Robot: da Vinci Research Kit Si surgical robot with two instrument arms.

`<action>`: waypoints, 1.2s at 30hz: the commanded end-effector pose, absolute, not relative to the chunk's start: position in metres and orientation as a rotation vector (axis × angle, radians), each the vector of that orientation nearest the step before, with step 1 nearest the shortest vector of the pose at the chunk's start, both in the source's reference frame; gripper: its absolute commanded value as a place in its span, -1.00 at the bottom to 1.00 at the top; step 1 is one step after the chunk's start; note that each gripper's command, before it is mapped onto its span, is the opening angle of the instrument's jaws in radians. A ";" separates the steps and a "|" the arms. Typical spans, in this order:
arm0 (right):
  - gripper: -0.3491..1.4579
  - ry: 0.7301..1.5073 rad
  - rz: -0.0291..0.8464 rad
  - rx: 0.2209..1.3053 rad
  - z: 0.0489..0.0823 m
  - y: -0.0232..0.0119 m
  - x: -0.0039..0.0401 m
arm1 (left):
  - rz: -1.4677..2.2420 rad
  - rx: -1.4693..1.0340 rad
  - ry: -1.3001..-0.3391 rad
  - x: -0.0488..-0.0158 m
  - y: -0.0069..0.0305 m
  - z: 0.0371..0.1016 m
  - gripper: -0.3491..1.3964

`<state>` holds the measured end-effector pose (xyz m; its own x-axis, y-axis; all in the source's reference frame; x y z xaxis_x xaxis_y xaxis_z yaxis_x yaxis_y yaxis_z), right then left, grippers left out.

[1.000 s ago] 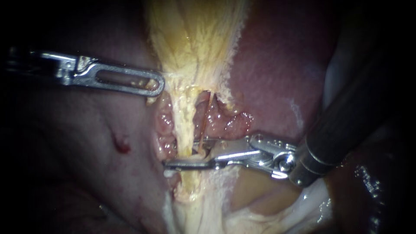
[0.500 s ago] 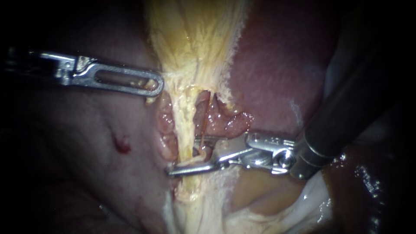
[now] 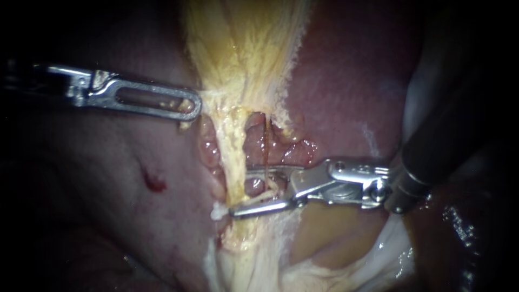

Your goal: Clipping second clip left tube

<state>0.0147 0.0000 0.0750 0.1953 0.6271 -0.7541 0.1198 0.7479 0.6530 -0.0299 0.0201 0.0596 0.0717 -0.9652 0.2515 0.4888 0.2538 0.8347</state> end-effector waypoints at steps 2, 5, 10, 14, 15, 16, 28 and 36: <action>-0.06 1.345 0.396 0.677 0.0746 0.0002 0.0138 | -1.215 0.645 -0.935 -0.0299 0.0201 0.0596 -1.00; -0.06 1.338 0.398 0.682 0.0742 0.0006 0.0126 | -1.217 0.642 -0.935 -0.0298 0.0202 0.0595 -1.00; -0.06 1.332 0.393 0.684 0.0738 0.0006 0.0113 | -1.219 0.641 -0.935 -0.0296 0.0203 0.0594 -1.00; -0.06 1.328 0.391 0.689 0.0732 0.0007 0.0103 | -1.219 0.642 -0.934 -0.0295 0.0204 0.0592 -1.00; -0.06 1.327 0.390 0.692 0.0730 0.0007 0.0100 | -1.219 0.642 -0.934 -0.0295 0.0204 0.0592 -1.00; -0.06 1.325 0.392 0.691 0.0728 0.0008 0.0097 | -1.219 0.642 -0.934 -0.0295 0.0204 0.0592 -1.00; -0.06 1.323 0.388 0.693 0.0710 0.0006 0.0093 | -1.219 0.642 -0.934 -0.0295 0.0204 0.0592 -1.00; -0.06 1.328 0.393 0.687 0.0709 0.0005 0.0104 | -1.219 0.642 -0.934 -0.0295 0.0204 0.0592 -1.00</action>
